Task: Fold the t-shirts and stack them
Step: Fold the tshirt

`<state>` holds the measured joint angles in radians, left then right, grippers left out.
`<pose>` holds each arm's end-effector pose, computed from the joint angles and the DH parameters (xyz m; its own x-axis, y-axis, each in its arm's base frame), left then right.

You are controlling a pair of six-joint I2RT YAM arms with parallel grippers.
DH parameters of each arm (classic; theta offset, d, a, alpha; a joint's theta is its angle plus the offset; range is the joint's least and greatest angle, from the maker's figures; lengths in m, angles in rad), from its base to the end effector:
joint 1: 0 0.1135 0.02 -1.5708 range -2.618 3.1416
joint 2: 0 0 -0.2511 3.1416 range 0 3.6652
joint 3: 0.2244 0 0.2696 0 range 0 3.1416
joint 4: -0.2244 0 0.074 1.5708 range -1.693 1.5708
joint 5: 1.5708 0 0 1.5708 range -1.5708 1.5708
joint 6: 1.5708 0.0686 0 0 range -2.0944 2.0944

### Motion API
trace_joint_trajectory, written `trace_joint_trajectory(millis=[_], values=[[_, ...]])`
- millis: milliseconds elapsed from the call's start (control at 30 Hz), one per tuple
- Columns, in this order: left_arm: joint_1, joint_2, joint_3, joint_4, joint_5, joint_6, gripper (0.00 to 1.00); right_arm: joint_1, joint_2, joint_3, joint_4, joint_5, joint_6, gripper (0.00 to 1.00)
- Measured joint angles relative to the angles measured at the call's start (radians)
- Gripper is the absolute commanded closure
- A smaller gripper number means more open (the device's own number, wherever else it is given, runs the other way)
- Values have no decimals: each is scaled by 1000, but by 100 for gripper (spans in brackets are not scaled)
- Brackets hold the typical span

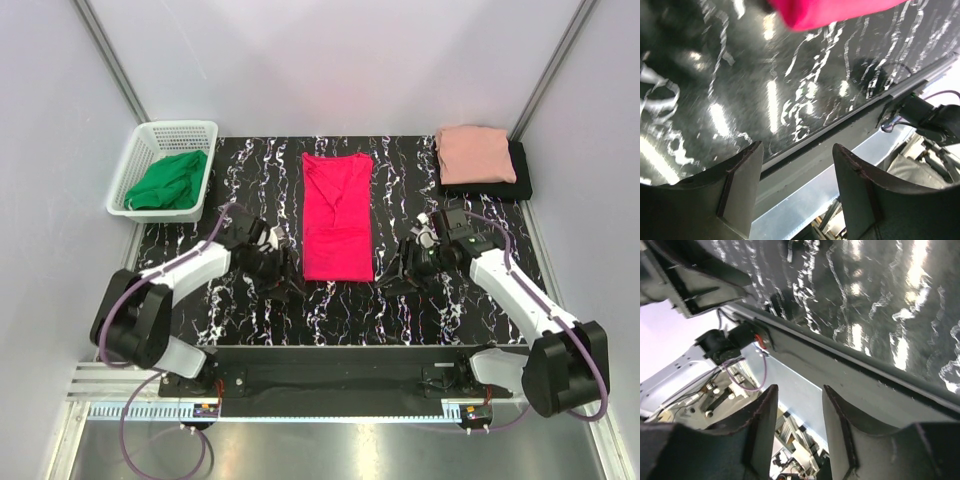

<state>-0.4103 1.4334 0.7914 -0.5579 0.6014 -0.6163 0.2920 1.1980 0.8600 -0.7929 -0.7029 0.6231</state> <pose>0.2407 -0.1470 0.1312 -0.9962 -0.0864 0.0090 -0.0721 0.7651 -0.6398 0.2269 0.1145 0.2025 -0.9857 0.1686 -0.0045 0.1132 0.6810 0.7235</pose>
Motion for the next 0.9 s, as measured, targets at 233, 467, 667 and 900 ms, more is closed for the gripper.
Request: trace_joint_trajectory(millis=[233, 467, 667, 900], values=[[0, 135, 70, 43, 78, 32, 37, 0, 42, -87, 173, -58, 47, 45], [26, 237, 85, 101, 138, 42, 38, 1, 63, -201, 307, -77, 101, 42], [53, 287, 85, 148, 159, 40, 38, 1, 138, -235, 441, -97, 145, 42], [53, 318, 86, 185, 178, 38, 39, 1, 244, -232, 515, -108, 151, 42]])
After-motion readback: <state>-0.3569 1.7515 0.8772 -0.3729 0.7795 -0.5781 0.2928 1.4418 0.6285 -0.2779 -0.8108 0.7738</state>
